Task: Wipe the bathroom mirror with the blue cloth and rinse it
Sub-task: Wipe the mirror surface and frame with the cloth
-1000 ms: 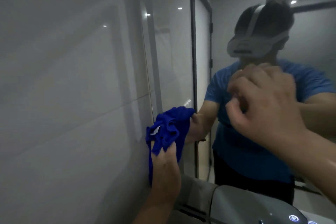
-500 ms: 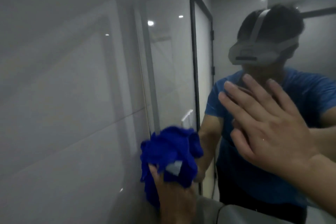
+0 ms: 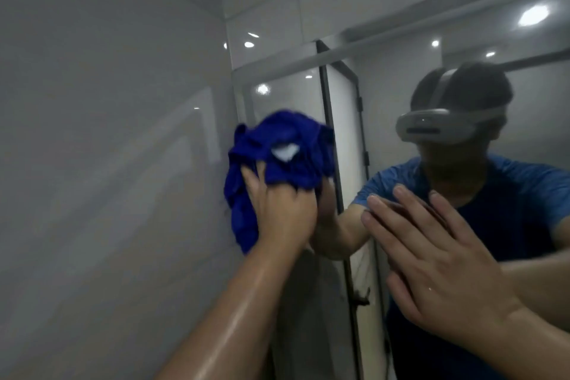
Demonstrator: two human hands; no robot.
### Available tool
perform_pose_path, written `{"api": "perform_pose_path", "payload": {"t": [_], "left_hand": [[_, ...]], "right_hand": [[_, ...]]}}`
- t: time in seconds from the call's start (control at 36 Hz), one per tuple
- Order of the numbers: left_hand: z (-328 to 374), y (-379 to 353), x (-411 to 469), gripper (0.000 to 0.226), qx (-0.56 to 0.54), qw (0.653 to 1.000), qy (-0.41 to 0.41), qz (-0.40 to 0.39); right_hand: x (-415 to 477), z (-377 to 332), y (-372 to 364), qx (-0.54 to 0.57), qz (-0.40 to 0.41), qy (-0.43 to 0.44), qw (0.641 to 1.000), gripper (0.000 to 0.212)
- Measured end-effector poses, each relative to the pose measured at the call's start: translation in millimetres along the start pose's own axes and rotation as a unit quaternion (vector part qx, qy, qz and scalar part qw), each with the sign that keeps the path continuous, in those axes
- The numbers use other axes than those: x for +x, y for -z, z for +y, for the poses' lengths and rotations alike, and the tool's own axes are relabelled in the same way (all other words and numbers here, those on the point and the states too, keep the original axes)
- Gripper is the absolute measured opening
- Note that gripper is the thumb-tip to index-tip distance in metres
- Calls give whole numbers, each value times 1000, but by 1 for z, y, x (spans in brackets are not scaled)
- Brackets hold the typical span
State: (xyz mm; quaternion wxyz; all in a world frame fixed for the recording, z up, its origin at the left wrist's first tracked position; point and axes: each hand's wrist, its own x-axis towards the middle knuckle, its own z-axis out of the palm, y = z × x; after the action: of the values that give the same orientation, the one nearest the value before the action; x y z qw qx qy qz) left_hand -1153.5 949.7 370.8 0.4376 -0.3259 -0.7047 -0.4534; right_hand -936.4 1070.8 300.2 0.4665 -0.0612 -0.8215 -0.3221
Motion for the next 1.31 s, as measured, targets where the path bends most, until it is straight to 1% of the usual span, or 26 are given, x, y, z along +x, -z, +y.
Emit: {"api": "perform_pose_path", "payload": {"t": [0.06,0.11,0.19,0.22,0.31,0.36,0.44,0.47,0.53,0.56,0.58,0.64,0.69,0.72,0.75,0.81,0.86,0.92,0.94,1.0,1.06,1.11,1.17,1.22,1.28,1.31], "left_hand": [[26,11,62,66,-34,999,33,21],[54,29,107,63,0,999,37,5],[60,31,122,59,19,999,21,-28],[59,33,120,60,32,999,11,-22],[28,18,107,61,39,999,3,6],[15,12,94,73,54,998,12,-38],[3,4,41,67,-26,999,26,-37],[1,2,14,73,-52,996,44,-59],[4,-8,-42,77,-47,987,72,-135],[9,-12,-64,74,-34,983,63,-166],[15,-18,-82,75,-23,984,39,-171],[39,-15,-113,90,37,976,-15,-216],[56,2,-129,103,63,965,-99,-235],[55,4,-130,107,72,960,-148,-227],[52,7,-123,107,88,954,-172,-230],[39,14,-100,99,99,951,-208,-206],[31,29,-67,82,92,946,-216,-224],[26,42,-29,73,93,955,-195,-202],[27,45,-3,70,96,964,-163,-185],[32,41,54,66,100,982,-48,-150],[50,40,101,70,73,992,35,-98],[81,41,122,71,8,990,121,-72],[115,43,113,60,-28,985,149,-79],[141,43,89,53,-4,992,85,-94],[153,33,60,59,51,993,-24,-104],[159,27,45,64,53,991,-68,-101]], "right_hand": [[1,-1,-1,2,3,-1,1000,80],[1,-1,0,5,2,-2,1000,80],[2,0,5,16,-18,-3,1000,81],[2,0,9,23,-24,-4,999,81],[2,3,21,70,-29,-5,997,80],[5,15,36,89,-21,-10,996,78],[34,55,68,61,38,-39,997,72],[51,74,80,49,65,-60,995,70],[87,114,105,18,116,-108,987,64],[103,131,117,7,129,-139,982,61],[116,144,125,4,132,-175,976,59],[129,157,129,7,127,-228,965,53],[129,158,121,-9,125,-228,966,51],[128,158,118,-15,125,-223,967,50],[127,158,116,-18,126,-222,967,50],[127,160,117,-14,133,-226,965,52],[126,161,116,-13,144,-224,964,56],[125,160,113,-35,137,-209,968,60],[125,161,112,-47,129,-202,970,61],[125,163,112,-59,119,-196,971,62],[126,164,111,-63,118,-198,971,61],[126,165,110,-59,124,-200,970,59],[126,165,110,-41,142,-203,968,56],[128,164,112,-2,170,-209,963,53],[131,165,115,32,189,-220,956,54],[132,165,117,36,194,-223,955,55]]}}
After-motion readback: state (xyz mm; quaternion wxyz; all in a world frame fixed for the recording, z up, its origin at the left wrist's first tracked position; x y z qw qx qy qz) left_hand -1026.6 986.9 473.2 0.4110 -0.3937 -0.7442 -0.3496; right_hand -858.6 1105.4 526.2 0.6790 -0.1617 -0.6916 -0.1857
